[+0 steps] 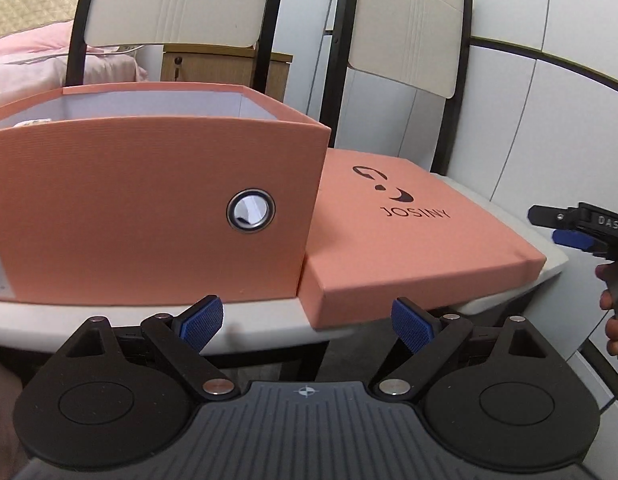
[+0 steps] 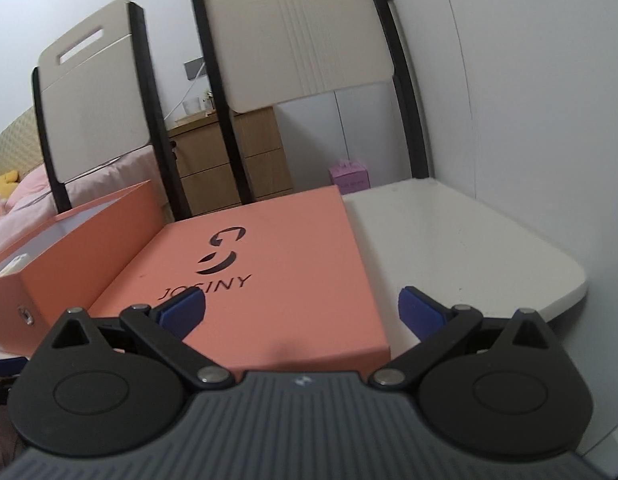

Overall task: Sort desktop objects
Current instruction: 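Move both tools toward the pink JOSINY lid lying beside the box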

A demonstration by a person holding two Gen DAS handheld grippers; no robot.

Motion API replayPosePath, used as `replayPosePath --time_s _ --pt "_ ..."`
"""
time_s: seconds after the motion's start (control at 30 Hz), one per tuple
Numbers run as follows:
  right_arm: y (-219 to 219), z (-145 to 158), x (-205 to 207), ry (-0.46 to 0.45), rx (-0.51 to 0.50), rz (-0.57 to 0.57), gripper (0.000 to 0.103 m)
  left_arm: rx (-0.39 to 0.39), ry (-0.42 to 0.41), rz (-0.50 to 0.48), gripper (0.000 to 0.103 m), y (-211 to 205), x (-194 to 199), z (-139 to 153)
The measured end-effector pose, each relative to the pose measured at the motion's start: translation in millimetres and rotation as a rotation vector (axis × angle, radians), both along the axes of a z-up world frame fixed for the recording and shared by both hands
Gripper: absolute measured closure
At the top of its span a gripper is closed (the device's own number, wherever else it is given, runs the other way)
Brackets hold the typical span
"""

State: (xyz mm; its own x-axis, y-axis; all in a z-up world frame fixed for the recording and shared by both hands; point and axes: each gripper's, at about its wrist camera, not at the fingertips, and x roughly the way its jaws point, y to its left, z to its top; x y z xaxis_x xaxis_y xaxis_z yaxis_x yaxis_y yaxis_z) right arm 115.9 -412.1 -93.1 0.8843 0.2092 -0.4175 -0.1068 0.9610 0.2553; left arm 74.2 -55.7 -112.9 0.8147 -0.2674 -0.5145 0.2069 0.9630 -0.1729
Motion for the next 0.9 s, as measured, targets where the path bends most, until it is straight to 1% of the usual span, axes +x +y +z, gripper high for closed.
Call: replayPosePath --time_s 0.13,0.27,0.4,0.53,0.77,0.9 --pt "3 -3 17 0.001 -0.032 0.030 0.000 -0.024 -0.002 -0.008 0.010 4 9 -4" --pt "6 -4 28 0.011 -0.041 0.047 0.000 -0.040 0.001 -0.019 0.010 6 16 -7" --pt "12 0 37 0.017 -0.064 0.069 0.000 -0.078 0.011 -0.054 0.010 8 20 -10" --pt "25 1 47 0.047 -0.109 0.081 0.000 -0.085 0.014 -0.080 0.010 9 21 -14" --pt "49 0 54 0.076 -0.136 0.138 0.000 -0.084 -0.002 -0.140 0.010 8 20 -18" --pt "64 0 55 0.089 -0.138 0.177 0.000 -0.102 -0.001 -0.159 0.010 7 21 -18"
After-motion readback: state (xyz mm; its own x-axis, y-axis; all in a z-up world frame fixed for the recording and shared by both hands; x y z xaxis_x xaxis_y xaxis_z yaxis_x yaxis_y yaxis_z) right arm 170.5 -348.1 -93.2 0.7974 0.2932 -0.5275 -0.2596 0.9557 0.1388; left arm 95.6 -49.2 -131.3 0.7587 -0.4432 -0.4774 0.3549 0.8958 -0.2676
